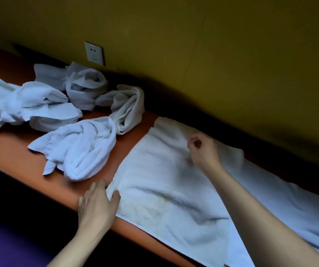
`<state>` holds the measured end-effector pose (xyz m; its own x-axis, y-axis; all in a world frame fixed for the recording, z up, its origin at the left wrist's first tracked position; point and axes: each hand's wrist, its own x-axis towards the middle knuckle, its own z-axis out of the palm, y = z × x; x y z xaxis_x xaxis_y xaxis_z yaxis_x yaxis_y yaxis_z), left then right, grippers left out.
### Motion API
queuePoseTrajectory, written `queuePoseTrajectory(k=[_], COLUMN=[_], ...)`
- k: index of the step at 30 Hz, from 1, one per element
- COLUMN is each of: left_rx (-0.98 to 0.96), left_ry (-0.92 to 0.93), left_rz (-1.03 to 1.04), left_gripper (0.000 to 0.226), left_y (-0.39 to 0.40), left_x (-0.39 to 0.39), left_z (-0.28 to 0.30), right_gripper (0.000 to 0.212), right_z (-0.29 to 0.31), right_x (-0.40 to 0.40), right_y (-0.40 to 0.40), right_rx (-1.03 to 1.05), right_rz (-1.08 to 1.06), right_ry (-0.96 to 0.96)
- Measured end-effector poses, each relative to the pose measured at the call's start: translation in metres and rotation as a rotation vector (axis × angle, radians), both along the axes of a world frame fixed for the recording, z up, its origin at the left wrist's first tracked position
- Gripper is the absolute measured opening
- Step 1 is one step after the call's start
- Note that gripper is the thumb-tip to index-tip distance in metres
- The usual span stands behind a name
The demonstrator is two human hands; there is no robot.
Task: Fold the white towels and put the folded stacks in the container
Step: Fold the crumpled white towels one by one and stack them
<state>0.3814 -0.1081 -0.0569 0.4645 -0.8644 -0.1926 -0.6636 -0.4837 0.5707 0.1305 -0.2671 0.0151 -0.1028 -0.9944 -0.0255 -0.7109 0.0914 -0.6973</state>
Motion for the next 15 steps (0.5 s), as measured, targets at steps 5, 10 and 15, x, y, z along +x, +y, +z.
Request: queuePoseTrajectory(k=[5,10,15], left_rx=[0.005,0.056,0.079], left_ry=[0.139,0.162,0.083], left_rz=[0.005,-0.017,-0.039], left_gripper=[0.024,0.024,0.031], left_y=[-0.003,-0.008,-0.011], left_x=[0.013,0.018,0.016], left_z=[0.008,0.008,0.005], right_gripper=[0.029,0.052,0.024], right_z=[-0.018,-0.047,-0.058], right_x=[0.029,0.05,0.049], right_y=[-0.087,-0.145,-0.166], right_rx=[0.007,0.104,0.042], right_rz=[0.048,0.126,0.09], right_ry=[0.044,0.197,0.32])
